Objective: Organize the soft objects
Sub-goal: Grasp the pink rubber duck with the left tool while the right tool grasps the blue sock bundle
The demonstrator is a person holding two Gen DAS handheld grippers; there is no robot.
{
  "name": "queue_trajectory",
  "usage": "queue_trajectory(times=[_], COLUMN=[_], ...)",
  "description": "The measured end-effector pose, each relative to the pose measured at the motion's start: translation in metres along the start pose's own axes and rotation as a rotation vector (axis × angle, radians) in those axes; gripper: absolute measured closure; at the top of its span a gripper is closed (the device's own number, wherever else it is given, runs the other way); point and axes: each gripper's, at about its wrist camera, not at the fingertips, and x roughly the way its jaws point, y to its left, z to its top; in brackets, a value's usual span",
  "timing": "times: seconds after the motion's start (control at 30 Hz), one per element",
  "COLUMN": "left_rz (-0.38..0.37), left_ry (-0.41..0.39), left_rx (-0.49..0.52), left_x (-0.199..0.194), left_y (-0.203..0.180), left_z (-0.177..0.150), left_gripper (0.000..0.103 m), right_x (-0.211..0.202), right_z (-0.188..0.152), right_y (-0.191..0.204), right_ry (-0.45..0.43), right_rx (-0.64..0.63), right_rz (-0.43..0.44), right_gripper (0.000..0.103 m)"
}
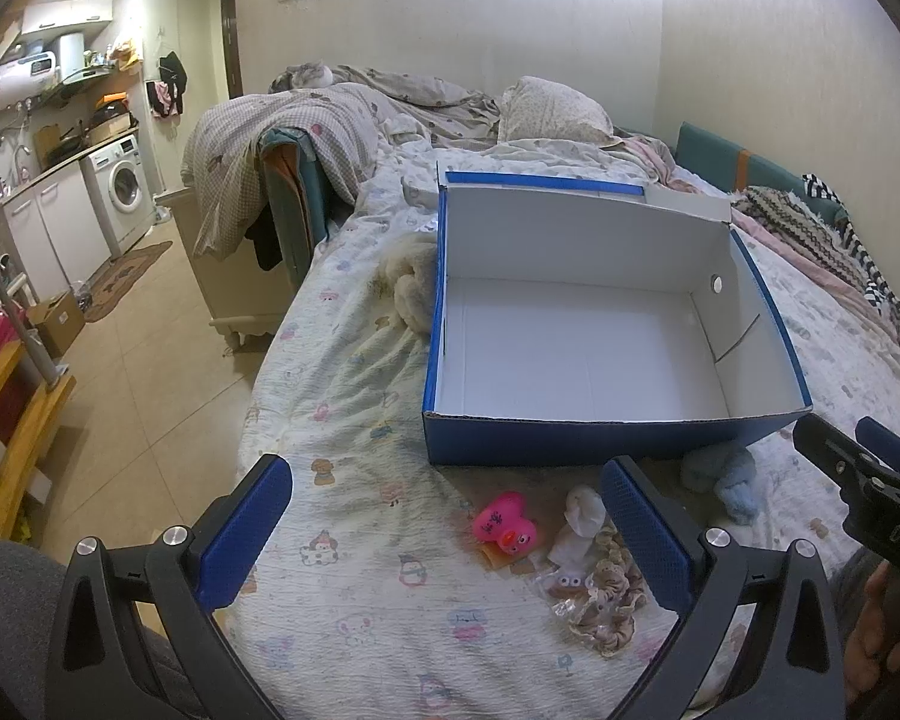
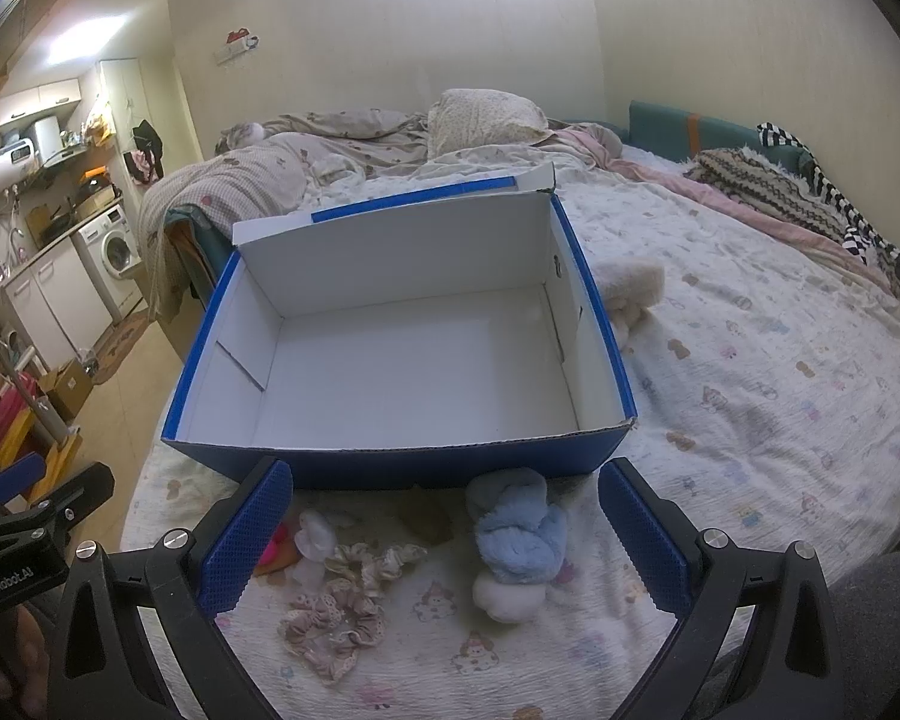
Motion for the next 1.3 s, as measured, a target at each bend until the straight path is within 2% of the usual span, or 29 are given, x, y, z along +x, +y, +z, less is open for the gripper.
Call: queue_trajectory(times=[0.4,0.53,0.67,0.73,0.87,0.9,0.97,1.07,1.2,1.3], left_rz=[-0.003,0.014,0.067,0.082,-0.009,-0.029,-0.064,-0.104,-0.118,-0.135], left_ry=[0.009,0.053,0.137,0.190,0.348,0.385,0.447,0.549,0.608,0.647], left_rx=[0.001,-0.001,0.019,0.003,-0.077,-0.093,-0.123,-0.163,-0.198,-0.231], left_x=[0.001,0.009,0.031,0.044,0.077,0.086,0.103,0.134,0.162,0.177], left_y=[-0.003,0.001,0.007,0.010,0.012,0.012,0.009,0.000,-0.008,-0.011], left_z=[-0.002,0.004,0.011,0.009,0.003,0.001,-0.002,-0.003,-0.008,-0.015], left_gripper=[0.000,0.000,0.000,0.000,0.001,0.003,0.014,0.016,0.018,0.029], right_x=[0.002,0.002,0.012,0.021,0.036,0.039,0.045,0.056,0.065,0.068], right_z=[-0.002,0.001,0.013,0.016,0.016,0.015,0.013,0.005,0.003,0.002], right_y=[0.001,0.002,-0.003,-0.007,-0.012,-0.015,-0.024,-0.033,-0.042,-0.042], right_ry=[0.012,0.026,0.133,0.188,0.251,0.259,0.284,0.326,0.355,0.361], right_rx=[0.003,-0.008,0.000,0.006,-0.023,-0.014,0.025,0.078,0.135,0.137], right_rz=[-0.003,-0.004,0.078,0.080,0.050,0.045,0.045,0.040,0.046,0.041], right_gripper=[0.000,0.000,0.000,0.000,0.000,0.000,0.000,0.000,0.000,0.000])
